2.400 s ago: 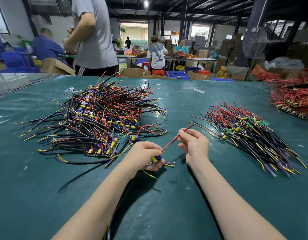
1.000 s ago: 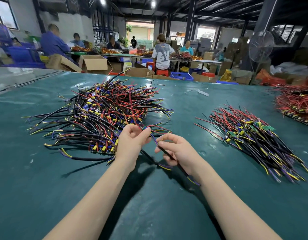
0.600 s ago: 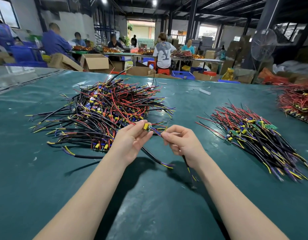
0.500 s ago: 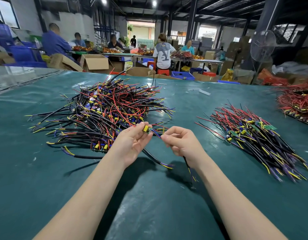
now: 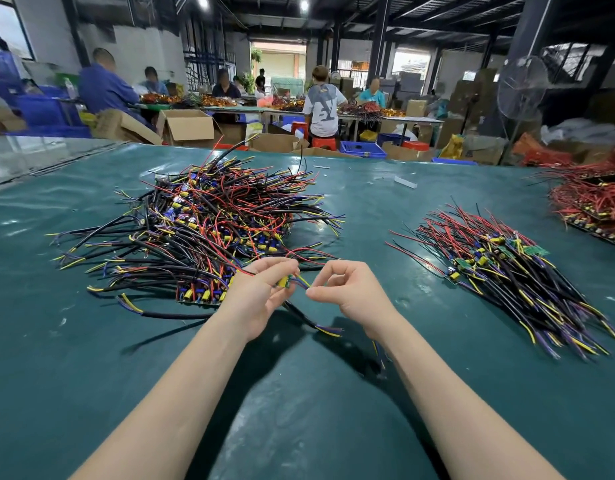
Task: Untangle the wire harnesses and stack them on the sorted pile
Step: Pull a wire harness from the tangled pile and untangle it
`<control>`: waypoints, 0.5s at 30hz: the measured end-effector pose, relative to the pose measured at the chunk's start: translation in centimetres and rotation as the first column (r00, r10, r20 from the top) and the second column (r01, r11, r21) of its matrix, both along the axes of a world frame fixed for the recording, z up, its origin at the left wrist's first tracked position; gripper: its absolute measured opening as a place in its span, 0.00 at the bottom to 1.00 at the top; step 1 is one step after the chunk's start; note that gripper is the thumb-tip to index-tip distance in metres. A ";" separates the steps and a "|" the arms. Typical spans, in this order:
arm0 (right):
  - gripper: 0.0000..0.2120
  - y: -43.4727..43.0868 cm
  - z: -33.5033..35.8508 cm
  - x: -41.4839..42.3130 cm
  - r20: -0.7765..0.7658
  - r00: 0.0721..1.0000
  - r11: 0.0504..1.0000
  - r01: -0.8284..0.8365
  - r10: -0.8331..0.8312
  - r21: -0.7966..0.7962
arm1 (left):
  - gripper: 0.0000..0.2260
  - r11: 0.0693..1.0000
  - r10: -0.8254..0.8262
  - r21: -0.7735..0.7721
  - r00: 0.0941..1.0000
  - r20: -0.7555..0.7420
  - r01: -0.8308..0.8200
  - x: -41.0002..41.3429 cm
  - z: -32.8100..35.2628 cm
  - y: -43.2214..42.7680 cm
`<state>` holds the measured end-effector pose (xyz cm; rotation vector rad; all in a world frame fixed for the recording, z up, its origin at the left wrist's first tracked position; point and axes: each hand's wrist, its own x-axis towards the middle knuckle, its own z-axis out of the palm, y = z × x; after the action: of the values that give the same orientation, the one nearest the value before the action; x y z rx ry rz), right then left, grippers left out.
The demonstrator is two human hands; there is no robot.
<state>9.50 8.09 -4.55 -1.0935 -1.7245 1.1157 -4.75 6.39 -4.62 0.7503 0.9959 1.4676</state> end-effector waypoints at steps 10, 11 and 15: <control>0.10 -0.9 -0.1 -0.3 0.076 0.991 0.986 -0.104 0.114 -0.128 | 0.13 1.000 -0.026 0.001 0.987 -0.160 0.027 -0.3 0.1 0.0; 0.10 -1.0 -0.2 -0.4 0.080 0.986 0.978 -0.132 0.147 -0.159 | 0.13 0.999 -0.049 0.011 0.979 -0.198 0.052 0.0 0.0 -0.1; 0.12 -0.7 -0.1 -0.1 -0.088 0.981 0.923 -0.190 0.171 -0.334 | 0.13 0.992 -0.116 0.018 0.964 -0.239 0.124 0.3 0.2 -0.3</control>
<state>9.45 7.40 -4.64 -1.1089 -1.6499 1.5933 -4.40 6.07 -4.46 1.0106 1.0884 1.3123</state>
